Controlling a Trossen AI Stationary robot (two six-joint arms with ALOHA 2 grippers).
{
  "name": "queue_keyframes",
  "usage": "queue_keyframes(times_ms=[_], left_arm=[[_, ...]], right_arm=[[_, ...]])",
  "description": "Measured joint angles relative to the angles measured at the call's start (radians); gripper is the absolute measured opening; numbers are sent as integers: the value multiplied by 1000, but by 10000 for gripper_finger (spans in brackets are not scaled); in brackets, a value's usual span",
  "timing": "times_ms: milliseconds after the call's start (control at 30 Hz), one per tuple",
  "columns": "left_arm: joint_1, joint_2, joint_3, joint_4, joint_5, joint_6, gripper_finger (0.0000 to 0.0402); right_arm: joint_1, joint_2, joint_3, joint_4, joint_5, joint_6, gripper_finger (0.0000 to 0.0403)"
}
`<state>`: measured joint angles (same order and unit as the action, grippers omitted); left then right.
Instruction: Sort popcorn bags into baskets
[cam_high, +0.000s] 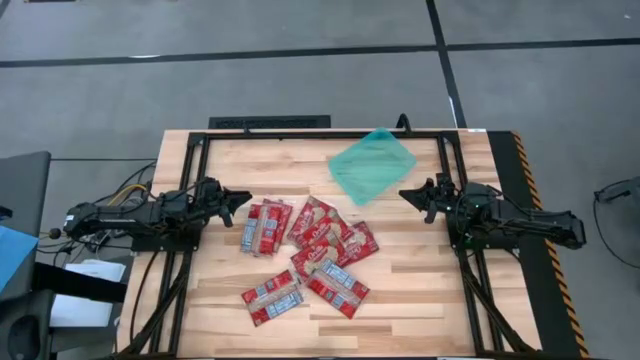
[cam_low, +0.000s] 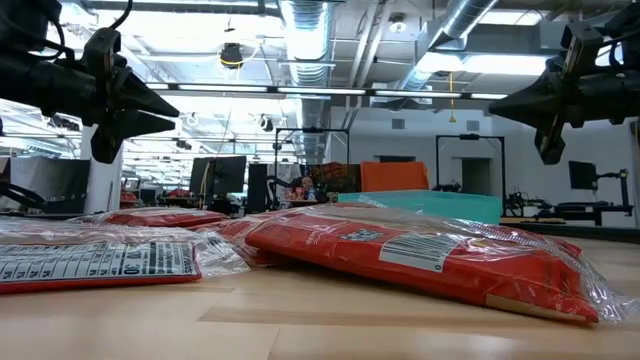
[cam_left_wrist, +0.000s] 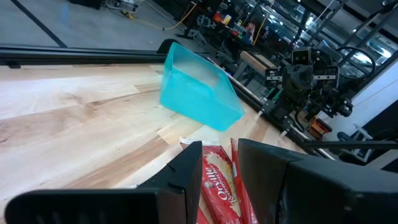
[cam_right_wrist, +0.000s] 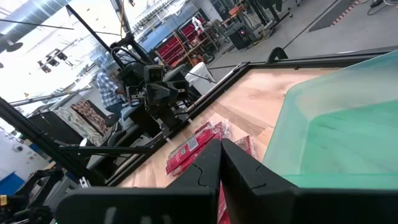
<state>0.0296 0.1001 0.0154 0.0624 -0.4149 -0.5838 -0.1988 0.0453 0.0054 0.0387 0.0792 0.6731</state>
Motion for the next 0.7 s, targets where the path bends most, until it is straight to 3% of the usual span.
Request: queue_keyframes(times_ms=[433,700], left_arm=[[0,0,0,1,-14,-5,90],[0,0,0,1,-27,-61,90]], right_arm=[[0,0,0,18,8,5,37],[1,0,10,100,50,265,37]])
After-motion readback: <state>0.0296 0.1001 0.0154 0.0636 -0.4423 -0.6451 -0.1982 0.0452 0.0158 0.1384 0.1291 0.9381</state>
